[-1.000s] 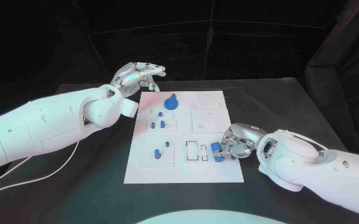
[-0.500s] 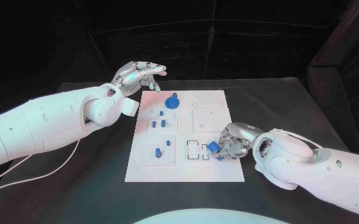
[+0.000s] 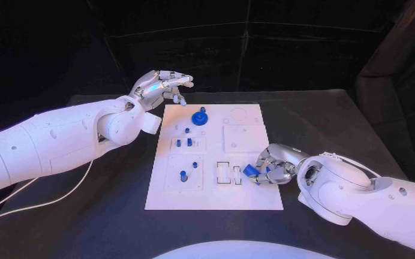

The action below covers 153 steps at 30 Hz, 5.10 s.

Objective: Assemble the parts on the task board

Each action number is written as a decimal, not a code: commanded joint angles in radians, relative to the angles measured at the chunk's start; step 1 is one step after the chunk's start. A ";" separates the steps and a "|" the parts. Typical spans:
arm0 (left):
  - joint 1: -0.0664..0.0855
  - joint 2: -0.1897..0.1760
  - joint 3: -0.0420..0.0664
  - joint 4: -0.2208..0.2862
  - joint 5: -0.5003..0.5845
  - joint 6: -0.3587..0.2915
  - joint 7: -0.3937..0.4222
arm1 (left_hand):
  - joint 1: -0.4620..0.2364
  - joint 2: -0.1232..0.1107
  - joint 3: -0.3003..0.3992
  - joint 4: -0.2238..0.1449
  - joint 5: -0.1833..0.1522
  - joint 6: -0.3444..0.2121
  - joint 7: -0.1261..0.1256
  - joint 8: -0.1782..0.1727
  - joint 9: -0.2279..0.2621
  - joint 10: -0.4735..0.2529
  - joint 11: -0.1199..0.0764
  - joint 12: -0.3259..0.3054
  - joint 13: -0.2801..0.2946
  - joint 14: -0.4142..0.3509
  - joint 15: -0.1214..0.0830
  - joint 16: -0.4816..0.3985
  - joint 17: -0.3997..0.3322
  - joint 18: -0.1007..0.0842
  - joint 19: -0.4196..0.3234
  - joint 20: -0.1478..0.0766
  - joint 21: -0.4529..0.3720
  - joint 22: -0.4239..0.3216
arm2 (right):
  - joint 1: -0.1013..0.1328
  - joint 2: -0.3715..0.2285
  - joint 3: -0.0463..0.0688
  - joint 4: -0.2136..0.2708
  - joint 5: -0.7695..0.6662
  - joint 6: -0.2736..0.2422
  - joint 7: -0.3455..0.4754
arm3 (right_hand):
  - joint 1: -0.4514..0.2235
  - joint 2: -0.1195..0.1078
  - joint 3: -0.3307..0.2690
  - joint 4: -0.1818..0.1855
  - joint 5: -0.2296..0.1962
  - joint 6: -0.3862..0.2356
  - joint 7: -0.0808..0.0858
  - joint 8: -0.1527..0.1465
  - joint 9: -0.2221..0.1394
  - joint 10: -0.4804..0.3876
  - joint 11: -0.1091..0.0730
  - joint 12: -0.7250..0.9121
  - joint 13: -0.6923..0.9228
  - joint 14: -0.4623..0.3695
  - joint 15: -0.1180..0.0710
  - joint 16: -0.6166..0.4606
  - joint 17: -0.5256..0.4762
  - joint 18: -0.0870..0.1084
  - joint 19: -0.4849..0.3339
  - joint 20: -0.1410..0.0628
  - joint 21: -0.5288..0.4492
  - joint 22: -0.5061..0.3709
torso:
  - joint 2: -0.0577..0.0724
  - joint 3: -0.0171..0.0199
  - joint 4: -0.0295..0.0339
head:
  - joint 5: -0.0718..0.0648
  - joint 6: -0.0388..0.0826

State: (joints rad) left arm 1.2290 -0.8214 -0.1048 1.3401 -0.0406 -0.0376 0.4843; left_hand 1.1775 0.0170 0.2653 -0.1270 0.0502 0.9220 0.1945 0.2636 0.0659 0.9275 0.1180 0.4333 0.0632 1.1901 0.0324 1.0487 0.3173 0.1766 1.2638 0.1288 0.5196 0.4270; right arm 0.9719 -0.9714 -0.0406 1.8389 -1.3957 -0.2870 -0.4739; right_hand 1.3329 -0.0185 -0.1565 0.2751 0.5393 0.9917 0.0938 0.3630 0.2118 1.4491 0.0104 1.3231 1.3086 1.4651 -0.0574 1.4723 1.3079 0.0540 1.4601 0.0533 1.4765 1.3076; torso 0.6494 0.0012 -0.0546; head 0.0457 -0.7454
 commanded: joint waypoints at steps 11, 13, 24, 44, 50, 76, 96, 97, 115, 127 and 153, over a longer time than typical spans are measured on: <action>0.002 0.007 0.001 -0.003 -0.001 0.013 0.009 | 0.001 0.008 -0.009 -0.001 -0.001 0.003 -0.003 -0.006 0.000 0.002 0.002 -0.005 0.001 -0.006 -0.001 0.005 -0.002 0.005 0.003 -0.001 -0.006 -0.002 | 0.002 0.007 0.001 0.033 0.193 -0.171 0.041 | -0.039 0.008 -0.022 0.016 0.029 0.035 -0.020 0.007 0.041 0.010 -0.015 0.004 0.019 0.066 -0.010 0.008 0.047 -0.020 0.016 -0.006 0.012 0.145 | 0.000 -0.0010 0.0020 | 0.001 0.004; 0.002 0.008 0.001 -0.003 -0.001 0.013 0.009 | 0.001 0.008 -0.009 -0.001 -0.001 0.003 -0.003 -0.006 0.000 0.002 0.002 -0.005 0.001 -0.006 -0.001 0.005 -0.002 0.005 0.003 -0.001 -0.006 -0.002 | 0.002 0.017 0.001 0.031 0.196 -0.167 0.041 | -0.047 0.012 -0.025 0.016 0.028 0.037 -0.021 0.008 0.043 0.011 -0.015 0.003 0.020 0.066 -0.010 0.008 0.047 -0.020 0.016 -0.006 0.012 0.145 | 0.000 -0.0014 0.0039 | 0.001 0.004; 0.002 0.012 0.001 -0.004 -0.001 0.013 0.008 | 0.001 0.008 -0.009 -0.001 -0.001 0.003 -0.003 -0.006 0.000 0.002 0.002 -0.005 0.001 -0.006 -0.001 0.005 -0.002 0.005 0.003 -0.001 -0.006 -0.002 | 0.002 0.077 0.001 0.008 0.160 -0.117 -0.015 | -0.096 0.036 -0.045 0.016 0.007 0.065 -0.032 0.011 0.062 0.016 -0.024 -0.004 0.021 0.065 -0.017 0.005 0.046 -0.022 0.021 -0.012 0.016 0.152 | 0.002 -0.0016 0.0031 | 0.009 0.005; 0.002 0.013 0.001 -0.004 -0.001 0.008 0.007 | 0.002 0.010 -0.010 0.000 -0.001 0.004 -0.003 -0.006 0.000 0.002 0.002 -0.005 0.001 -0.006 -0.001 0.005 -0.002 0.005 0.004 -0.001 -0.006 -0.003 | 0.002 0.150 0.001 -0.023 0.099 -0.121 -0.066 | -0.123 0.040 -0.061 0.016 -0.009 0.077 -0.038 0.007 0.072 0.020 -0.030 -0.007 0.023 0.066 -0.022 0.006 0.049 -0.023 0.024 -0.017 0.018 0.155 | 0.002 -0.0003 0.0023 | 0.011 0.003; 0.002 0.012 0.001 -0.003 -0.001 0.008 0.006 | 0.002 0.010 -0.010 0.000 -0.001 0.004 -0.003 -0.006 0.000 0.002 0.002 -0.005 0.001 -0.006 -0.001 0.005 -0.002 0.005 0.004 -0.001 -0.006 -0.003 | 0.002 0.164 0.001 -0.027 0.097 -0.108 -0.073 | -0.136 0.043 -0.072 0.015 -0.048 0.080 -0.039 0.001 0.079 0.022 -0.031 -0.010 0.024 0.066 -0.023 0.005 0.049 -0.022 0.023 -0.018 0.018 0.154 | 0.002 -0.0001 0.0017 | 0.013 0.001; 0.003 0.007 0.001 0.003 -0.001 0.010 0.003 | 0.002 0.012 -0.013 0.001 -0.001 0.003 -0.003 -0.007 0.000 0.002 0.003 -0.005 0.001 -0.006 0.000 0.006 -0.003 0.005 0.004 -0.001 -0.007 -0.003 | 0.002 0.183 0.001 -0.043 0.081 -0.097 -0.106 | -0.279 0.027 -0.122 0.018 -0.377 0.065 -0.031 -0.025 0.121 -0.024 -0.023 -0.158 -0.076 0.050 -0.018 -0.047 -0.034 -0.009 -0.016 -0.014 -0.023 0.105 | 0.001 -0.0006 0.0001 | 0.019 -0.002; 0.003 0.007 0.001 0.002 -0.001 0.010 0.002 | 0.002 0.012 -0.013 0.001 -0.001 0.003 -0.003 -0.007 0.000 0.002 0.003 -0.005 0.001 -0.006 0.000 0.006 -0.003 0.005 0.004 -0.001 -0.007 -0.003 | 0.002 0.151 0.001 -0.014 0.079 -0.089 -0.057 | -0.083 0.039 -0.084 -0.052 -0.268 0.061 -0.032 -0.037 0.150 -0.007 -0.025 -0.149 -0.052 0.057 -0.021 -0.040 -0.010 -0.012 -0.005 -0.017 -0.017 0.117 | 0.001 0.0012 -0.0004 | 0.018 0.003; 0.003 0.007 0.001 0.001 -0.001 0.010 0.002 | 0.002 0.012 -0.013 0.001 -0.001 0.003 -0.003 -0.007 0.000 0.002 0.003 -0.005 0.001 -0.006 0.000 0.006 -0.003 0.005 0.004 -0.001 -0.007 -0.003 | 0.002 0.143 0.001 -0.010 0.079 -0.097 -0.050 | -0.080 0.040 -0.085 -0.053 -0.255 0.047 -0.027 -0.046 0.148 -0.007 -0.022 -0.148 -0.051 0.057 -0.019 -0.040 -0.010 -0.012 -0.004 -0.017 -0.017 0.117 | 0.000 0.0012 -0.0013 | 0.018 0.003; 0.003 0.014 0.001 -0.007 -0.001 0.007 0.005 | 0.004 0.014 -0.014 0.001 -0.001 0.004 -0.003 -0.007 0.000 0.002 0.002 -0.005 0.001 -0.007 -0.001 0.006 -0.003 0.005 0.005 -0.001 -0.007 -0.004 | 0.050 -0.082 0.002 0.063 0.058 -0.059 -0.007 | -0.020 0.062 -0.088 -0.067 -0.122 0.004 -0.001 -0.111 0.133 -0.010 0.000 -0.154 -0.045 0.056 0.001 -0.042 -0.009 -0.011 -0.007 0.004 -0.019 0.116 | -0.003 0.0010 -0.0083 | -0.014 0.015; 0.002 0.018 0.001 -0.010 -0.001 0.012 0.005 | 0.004 0.014 -0.014 0.001 -0.001 0.004 -0.003 -0.007 0.000 0.002 0.002 -0.005 0.001 -0.007 -0.001 0.006 -0.003 0.005 0.005 -0.001 -0.007 -0.004 | 0.052 -0.101 0.001 0.046 -0.078 0.100 -0.105 | -0.038 0.063 -0.115 -0.036 -0.227 0.051 -0.015 -0.100 0.143 -0.016 -0.010 -0.184 -0.063 0.054 -0.006 -0.048 -0.017 -0.009 -0.012 0.000 -0.025 0.111 | -0.002 0.0018 -0.0053 | -0.022 0.015; 0.002 0.015 0.000 -0.011 -0.001 0.017 0.004 | 0.006 0.015 -0.015 0.001 -0.001 0.005 -0.003 -0.007 0.000 0.002 0.002 -0.005 0.001 -0.007 -0.001 0.007 -0.003 0.005 0.005 -0.001 -0.008 -0.004 | 0.039 -0.032 0.001 0.004 -0.154 0.166 -0.126 | 0.061 0.063 -0.107 -0.083 -0.232 0.062 -0.021 -0.095 0.156 -0.019 -0.017 -0.205 -0.070 0.053 -0.013 -0.056 -0.022 -0.008 -0.017 -0.008 -0.032 0.105 | -0.001 0.0007 -0.0035 | -0.020 0.006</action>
State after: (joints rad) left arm 1.2293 -0.8061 -0.1056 1.3284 -0.0414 -0.0333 0.4814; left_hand 1.1816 0.0210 0.2542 -0.1270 0.0502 0.9219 0.1945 0.2598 0.0658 0.9274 0.1180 0.4336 0.0631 1.1901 0.0324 1.0486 0.3147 0.1766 1.2638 0.1288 0.5151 0.4236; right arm 1.0119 -1.0045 -0.0397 1.8440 -1.5147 -0.1509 -0.5934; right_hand 1.3827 0.0427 -0.2626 0.1953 0.3080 1.0464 0.0716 0.2665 0.3685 1.4323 -0.0016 1.1217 1.2406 1.4685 -0.0638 1.4220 1.2860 0.0384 1.4456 0.0462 1.4512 1.3073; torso 0.6482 0.0018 -0.0598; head 0.0265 -0.7384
